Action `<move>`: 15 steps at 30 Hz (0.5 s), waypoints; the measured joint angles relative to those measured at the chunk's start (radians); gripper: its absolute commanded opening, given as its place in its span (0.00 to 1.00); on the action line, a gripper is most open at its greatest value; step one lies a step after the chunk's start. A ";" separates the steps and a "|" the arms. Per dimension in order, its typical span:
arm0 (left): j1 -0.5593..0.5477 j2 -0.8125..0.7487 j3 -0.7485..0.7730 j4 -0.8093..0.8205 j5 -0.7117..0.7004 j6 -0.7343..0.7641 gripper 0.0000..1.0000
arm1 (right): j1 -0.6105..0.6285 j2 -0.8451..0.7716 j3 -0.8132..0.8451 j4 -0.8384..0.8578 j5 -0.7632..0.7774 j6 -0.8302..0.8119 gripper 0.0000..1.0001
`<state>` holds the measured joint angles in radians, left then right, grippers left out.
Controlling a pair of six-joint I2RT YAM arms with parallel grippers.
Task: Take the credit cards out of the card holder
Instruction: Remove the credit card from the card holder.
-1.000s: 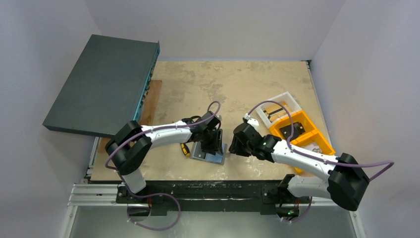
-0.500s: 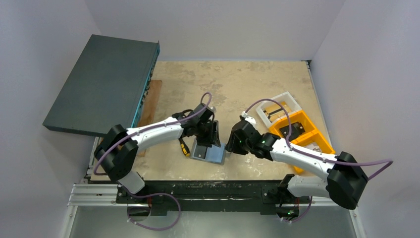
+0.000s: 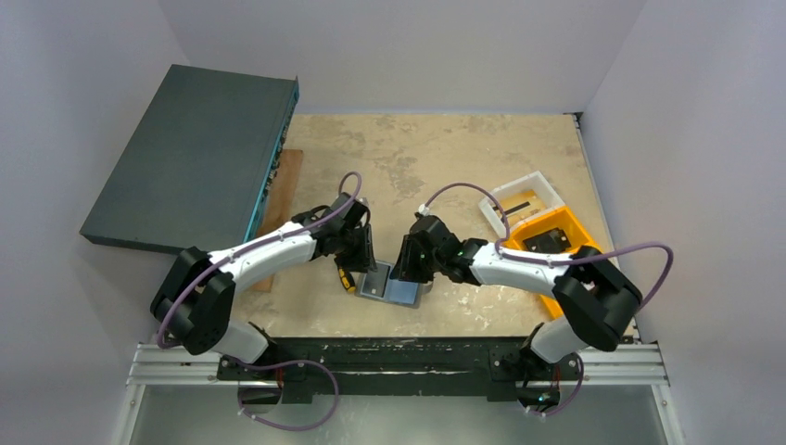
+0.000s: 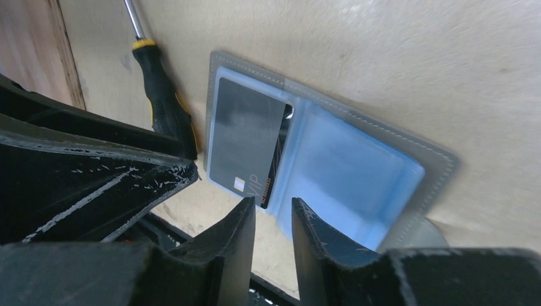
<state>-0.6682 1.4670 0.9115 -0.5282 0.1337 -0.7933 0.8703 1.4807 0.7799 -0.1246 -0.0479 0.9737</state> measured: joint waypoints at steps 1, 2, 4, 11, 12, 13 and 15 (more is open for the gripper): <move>0.000 0.005 -0.001 0.000 -0.001 0.000 0.26 | 0.000 0.020 0.000 0.017 -0.013 0.002 0.25; 0.000 0.013 -0.001 0.003 -0.002 0.000 0.25 | 0.000 0.046 0.000 0.038 -0.033 0.004 0.25; 0.000 0.028 -0.003 0.006 -0.008 0.000 0.23 | 0.000 0.094 0.000 0.079 -0.064 0.010 0.24; 0.000 0.064 -0.011 0.016 -0.026 0.001 0.18 | -0.009 0.186 -0.006 0.175 -0.128 0.029 0.24; 0.000 0.071 -0.011 0.019 -0.027 0.001 0.17 | -0.014 0.187 -0.011 0.184 -0.130 0.031 0.24; 0.000 0.078 -0.011 0.021 -0.027 0.001 0.17 | -0.023 0.186 -0.021 0.200 -0.136 0.032 0.24; 0.000 0.099 -0.011 0.031 -0.027 0.001 0.15 | -0.048 0.186 -0.043 0.230 -0.156 0.037 0.24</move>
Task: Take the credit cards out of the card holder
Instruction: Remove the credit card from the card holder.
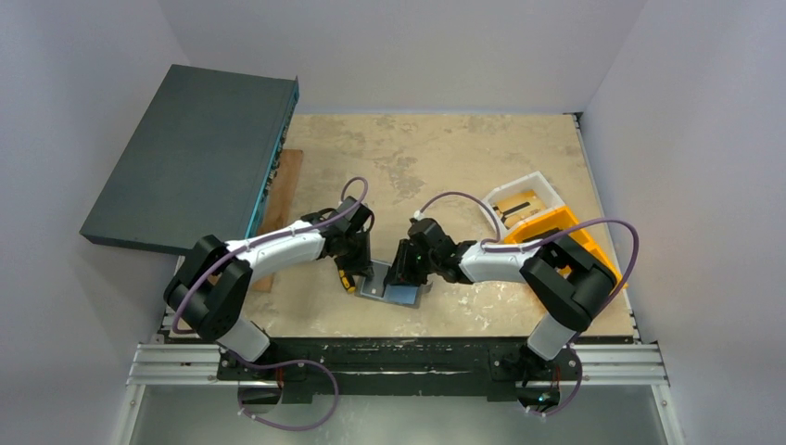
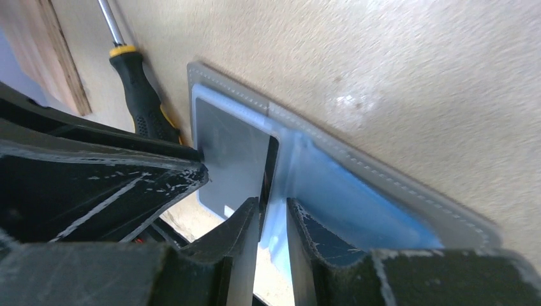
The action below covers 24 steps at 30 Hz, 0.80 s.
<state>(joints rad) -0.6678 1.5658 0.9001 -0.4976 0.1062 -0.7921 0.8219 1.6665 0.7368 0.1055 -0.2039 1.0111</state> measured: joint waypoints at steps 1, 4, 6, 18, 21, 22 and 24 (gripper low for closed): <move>0.000 0.009 0.000 0.005 0.000 0.000 0.14 | -0.011 -0.002 -0.009 0.012 -0.007 0.002 0.24; -0.001 0.045 -0.002 0.027 0.013 0.000 0.13 | -0.052 -0.012 -0.041 0.049 -0.029 0.002 0.24; -0.003 0.050 -0.002 0.044 0.025 -0.001 0.12 | -0.070 -0.018 -0.051 0.059 -0.032 0.002 0.24; -0.062 0.075 0.005 0.093 0.048 -0.035 0.12 | -0.116 -0.026 -0.068 0.076 -0.064 -0.026 0.25; -0.066 0.075 0.007 0.089 0.046 -0.035 0.12 | -0.116 -0.026 -0.068 0.075 -0.067 -0.033 0.25; -0.066 0.075 0.008 0.088 0.045 -0.035 0.12 | -0.116 -0.026 -0.068 0.075 -0.068 -0.035 0.25; -0.066 0.075 0.011 0.085 0.043 -0.035 0.11 | -0.116 -0.026 -0.068 0.076 -0.072 -0.037 0.24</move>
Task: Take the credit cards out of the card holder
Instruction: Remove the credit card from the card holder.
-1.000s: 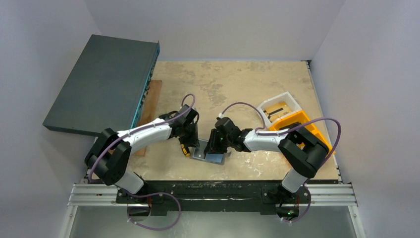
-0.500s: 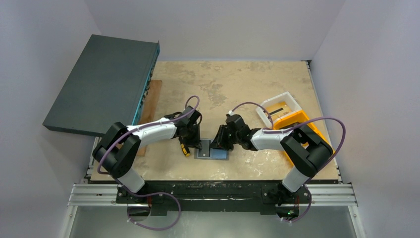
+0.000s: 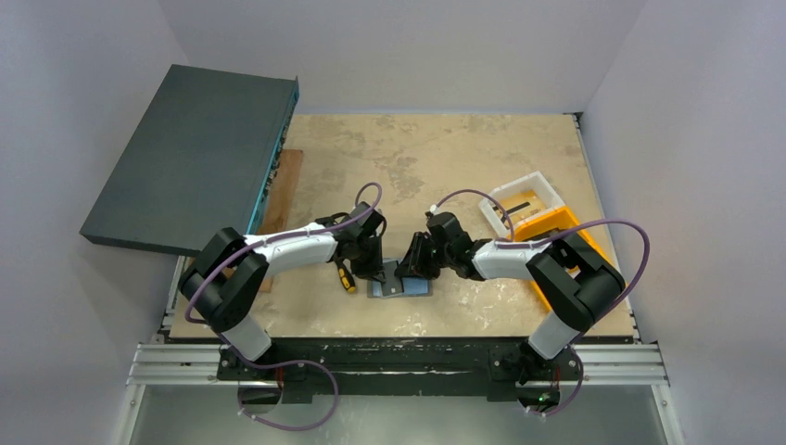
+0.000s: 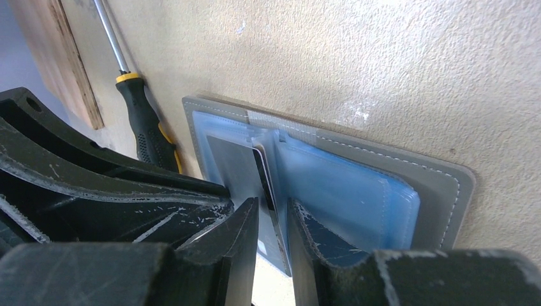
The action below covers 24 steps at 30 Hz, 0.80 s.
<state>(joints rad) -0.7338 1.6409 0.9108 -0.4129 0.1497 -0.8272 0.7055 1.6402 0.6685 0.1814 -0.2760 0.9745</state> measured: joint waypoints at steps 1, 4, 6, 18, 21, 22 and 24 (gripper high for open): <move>0.000 0.001 0.001 -0.001 -0.001 0.000 0.11 | 0.000 0.000 -0.002 0.003 -0.005 0.000 0.24; 0.000 0.008 0.005 -0.002 -0.001 0.000 0.09 | -0.002 0.000 -0.013 0.025 -0.018 0.000 0.24; 0.000 0.013 0.009 -0.004 0.000 -0.001 0.08 | -0.006 0.001 -0.025 0.043 -0.038 0.000 0.22; 0.000 0.031 0.021 0.003 -0.002 -0.021 0.00 | -0.067 0.001 -0.101 0.134 -0.132 0.005 0.04; -0.002 0.034 0.021 0.001 -0.013 -0.027 0.00 | -0.091 -0.010 -0.122 0.149 -0.154 0.005 0.03; -0.002 0.034 0.021 0.002 -0.015 -0.028 0.00 | -0.097 -0.014 -0.127 0.151 -0.158 0.005 0.04; -0.003 0.034 0.021 0.002 -0.021 -0.029 0.00 | -0.107 -0.024 -0.137 0.156 -0.162 0.005 0.08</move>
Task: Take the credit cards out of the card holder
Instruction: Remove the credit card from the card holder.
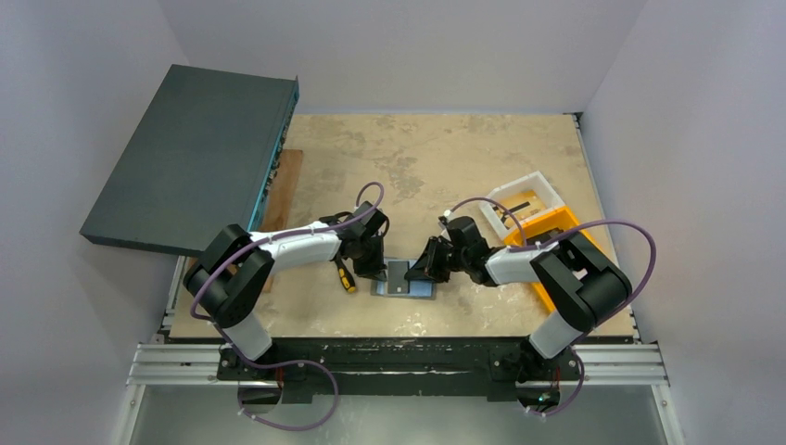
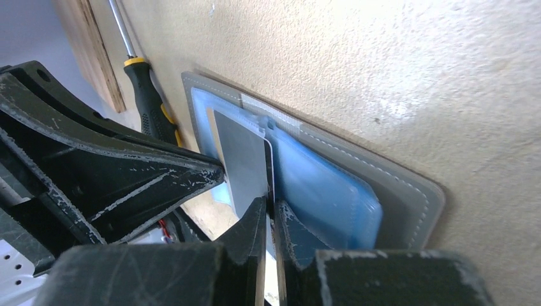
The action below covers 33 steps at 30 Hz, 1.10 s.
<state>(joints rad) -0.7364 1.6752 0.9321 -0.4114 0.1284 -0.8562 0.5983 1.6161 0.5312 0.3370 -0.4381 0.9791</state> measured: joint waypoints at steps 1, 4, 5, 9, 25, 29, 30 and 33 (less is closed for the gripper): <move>0.000 0.000 0.000 0.000 -0.001 0.000 0.00 | -0.005 -0.003 -0.005 0.001 -0.001 0.000 0.10; 0.000 0.000 0.000 0.003 -0.002 0.000 0.00 | -0.012 -0.009 -0.016 0.012 -0.003 -0.001 0.18; 0.000 0.000 0.000 0.003 -0.002 -0.001 0.00 | -0.014 -0.009 -0.018 0.016 -0.005 0.000 0.20; 0.000 0.000 -0.001 0.004 -0.002 -0.001 0.00 | -0.016 -0.008 -0.024 0.039 -0.018 0.002 0.21; 0.000 0.007 -0.001 0.006 0.000 -0.023 0.00 | -0.029 -0.006 -0.115 0.193 -0.045 0.073 0.08; 0.000 0.008 -0.001 0.007 0.001 -0.024 0.00 | -0.029 -0.006 -0.121 0.211 -0.052 0.080 0.08; 0.000 0.008 -0.001 0.007 0.002 -0.024 0.00 | -0.029 -0.006 -0.122 0.214 -0.053 0.081 0.08; 0.000 0.008 -0.001 0.007 0.002 -0.024 0.00 | -0.029 0.000 -0.124 0.227 -0.055 0.085 0.08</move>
<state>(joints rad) -0.7364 1.6833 0.9314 -0.4042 0.1303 -0.8799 0.5690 1.6165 0.4076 0.5644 -0.4934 1.0637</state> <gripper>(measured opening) 0.003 0.084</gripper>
